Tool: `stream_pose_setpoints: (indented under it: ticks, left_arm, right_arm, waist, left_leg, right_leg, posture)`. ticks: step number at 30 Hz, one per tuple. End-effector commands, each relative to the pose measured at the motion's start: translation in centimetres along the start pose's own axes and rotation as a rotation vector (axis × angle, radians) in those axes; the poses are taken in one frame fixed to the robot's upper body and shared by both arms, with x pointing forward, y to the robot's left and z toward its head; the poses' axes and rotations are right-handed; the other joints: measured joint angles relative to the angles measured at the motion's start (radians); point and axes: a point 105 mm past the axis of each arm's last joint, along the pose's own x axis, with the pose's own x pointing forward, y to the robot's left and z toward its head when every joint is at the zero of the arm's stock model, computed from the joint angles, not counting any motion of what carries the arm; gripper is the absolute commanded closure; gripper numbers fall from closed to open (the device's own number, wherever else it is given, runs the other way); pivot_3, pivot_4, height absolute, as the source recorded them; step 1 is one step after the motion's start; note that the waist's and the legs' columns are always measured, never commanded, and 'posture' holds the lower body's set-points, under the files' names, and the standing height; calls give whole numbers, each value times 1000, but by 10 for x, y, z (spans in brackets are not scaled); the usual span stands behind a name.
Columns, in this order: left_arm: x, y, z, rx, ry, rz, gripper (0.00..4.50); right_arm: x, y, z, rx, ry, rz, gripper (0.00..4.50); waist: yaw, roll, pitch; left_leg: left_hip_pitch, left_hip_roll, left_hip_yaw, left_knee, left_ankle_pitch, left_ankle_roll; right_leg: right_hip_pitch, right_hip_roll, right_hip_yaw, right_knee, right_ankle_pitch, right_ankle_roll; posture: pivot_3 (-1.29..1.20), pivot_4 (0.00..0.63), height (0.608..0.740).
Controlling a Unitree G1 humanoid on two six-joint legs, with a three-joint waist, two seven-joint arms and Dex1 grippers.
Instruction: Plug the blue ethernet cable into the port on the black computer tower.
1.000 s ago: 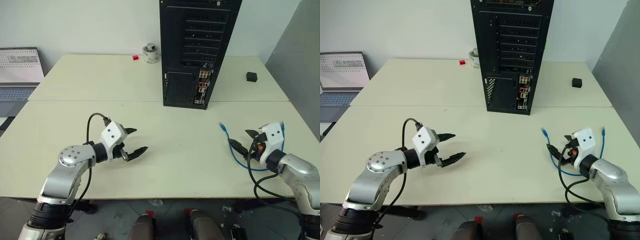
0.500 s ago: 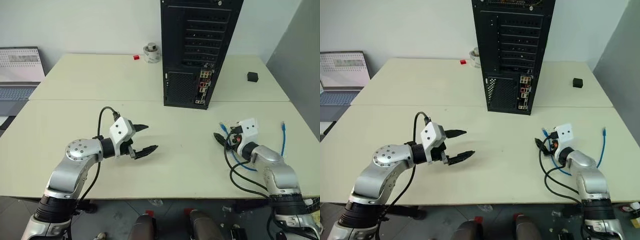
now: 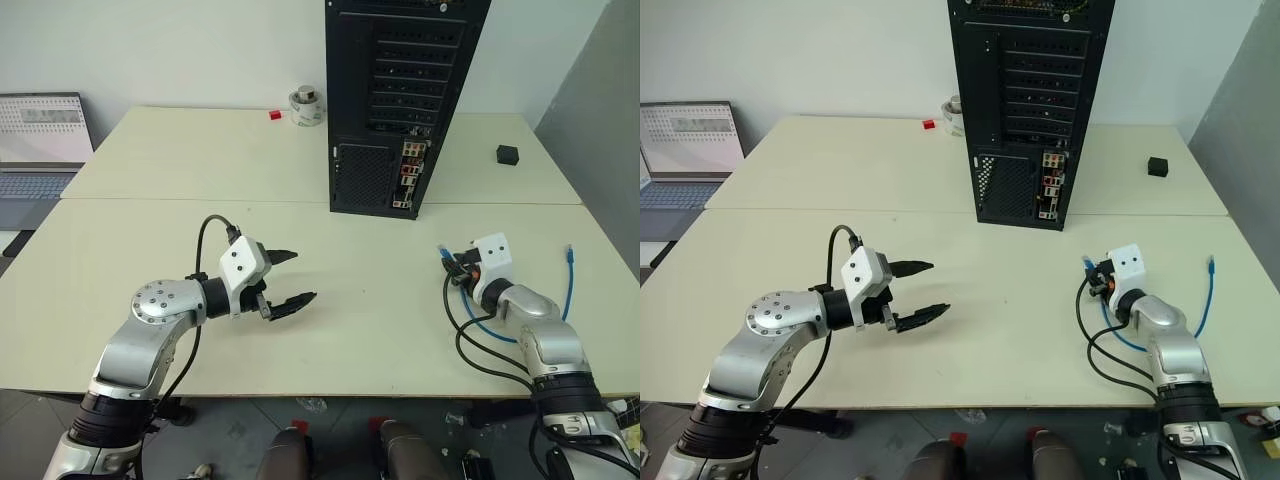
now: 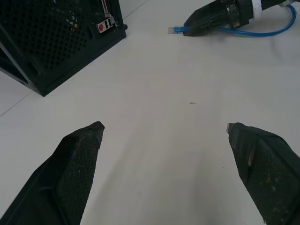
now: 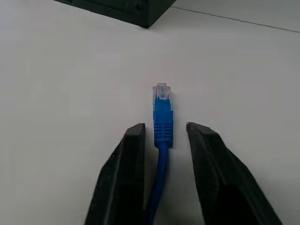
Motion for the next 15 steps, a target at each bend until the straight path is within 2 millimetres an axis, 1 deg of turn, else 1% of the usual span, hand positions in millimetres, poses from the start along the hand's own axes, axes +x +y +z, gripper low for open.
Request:
stream_pose_setpoints:
  ticks: [1, 3, 5, 9, 11, 13, 15]
  left_arm:
    - [3, -2, 4, 25, -23, -31, 0]
    - [4, -2, 4, 36, -24, -51, 0]
    - [6, -1, 6, 37, -28, -72, 0]
    - [12, -4, 4, 68, -4, -161, 0]
    - [15, -4, 5, 76, -5, -202, 0]
    - [19, -5, 8, 84, -9, -240, 0]
    - [23, -8, 10, 95, -11, -282, 0]
  right_arm:
    - [-6, 2, 12, -39, -20, 32, 3904]
    - [-7, 11, 20, -64, -44, 80, 4358]
    - [-9, 27, 34, -101, -84, 161, 4383]
    - [-21, 73, 61, -209, -145, 408, 4386]
    - [-31, 98, 66, -267, -147, 559, 4388]
    - [-40, 116, 68, -322, -134, 682, 4390]
    - [-47, 129, 68, -377, -118, 775, 4390]
  waist:
    - [0, 0, 0]
    - [0, 0, 0]
    - [-2, 0, 0]
    - [-4, 0, 0]
    - [-4, 0, 0]
    - [-3, 0, 0]
    - [-2, 0, 0]
  left_leg:
    - [0, 0, 0, 0, 0, 0]
    - [0, 0, 0, 0, 0, 0]
    - [0, 0, 0, 0, 0, 0]
    - [0, 1, 0, 0, 0, 0]
    - [0, 1, 0, 0, 0, 0]
    - [0, 1, 0, 0, 0, 0]
    - [-1, 1, 0, 0, 0, 0]
  right_leg:
    - [0, 0, 0, 0, 0, 0]
    - [0, 0, 0, 0, 0, 0]
    - [0, 0, 0, 0, 0, 0]
    - [-1, 1, 0, 0, 0, 0]
    - [-1, 1, 0, 0, 0, 0]
    - [-1, 1, -1, 0, 0, 0]
    - [-1, 1, -2, 0, 0, 0]
  posture:
    - [0, 150, 740]
    - [0, 150, 740]
    - [0, 150, 740]
    - [0, 150, 740]
    - [0, 150, 740]
    - [0, 150, 740]
    - [0, 150, 740]
